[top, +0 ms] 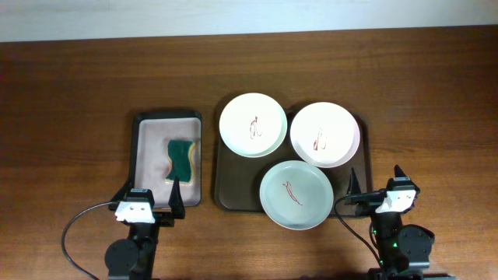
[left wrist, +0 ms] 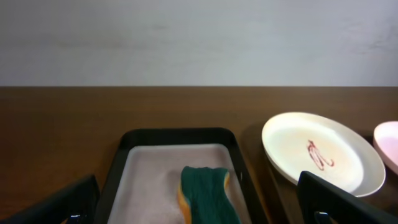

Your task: Clean dirty plates on tray and stack at the side

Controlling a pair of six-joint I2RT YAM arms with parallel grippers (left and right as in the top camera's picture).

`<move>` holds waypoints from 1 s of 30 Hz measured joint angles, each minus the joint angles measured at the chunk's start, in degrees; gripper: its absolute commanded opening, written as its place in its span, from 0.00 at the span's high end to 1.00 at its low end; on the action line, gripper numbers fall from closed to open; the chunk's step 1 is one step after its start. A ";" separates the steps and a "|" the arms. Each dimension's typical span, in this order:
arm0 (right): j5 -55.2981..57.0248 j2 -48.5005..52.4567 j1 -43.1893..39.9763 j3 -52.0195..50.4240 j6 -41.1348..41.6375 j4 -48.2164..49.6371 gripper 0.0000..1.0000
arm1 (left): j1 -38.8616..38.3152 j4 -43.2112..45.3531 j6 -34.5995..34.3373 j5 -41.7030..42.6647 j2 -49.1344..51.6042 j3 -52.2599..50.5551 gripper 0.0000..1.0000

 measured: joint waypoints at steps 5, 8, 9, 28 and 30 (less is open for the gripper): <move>-0.26 0.00 0.00 0.00 0.00 0.28 0.01 | 0.00 -5.31 0.00 -0.20 1.70 2.89 0.01; -0.74 0.00 0.00 0.00 1.14 0.96 0.01 | 0.00 -9.01 0.02 -0.20 6.80 7.61 0.00; -0.79 0.00 0.00 0.02 1.81 0.57 0.01 | 0.00 -9.99 0.02 -0.20 8.24 9.01 0.01; -9.29 33.07 0.07 35.47 9.73 -41.00 0.01 | 0.00 -36.00 0.20 1.29 56.43 44.39 0.01; -10.86 39.36 0.07 40.48 9.77 -45.86 0.01 | 0.00 -37.38 0.20 1.55 60.00 47.21 0.01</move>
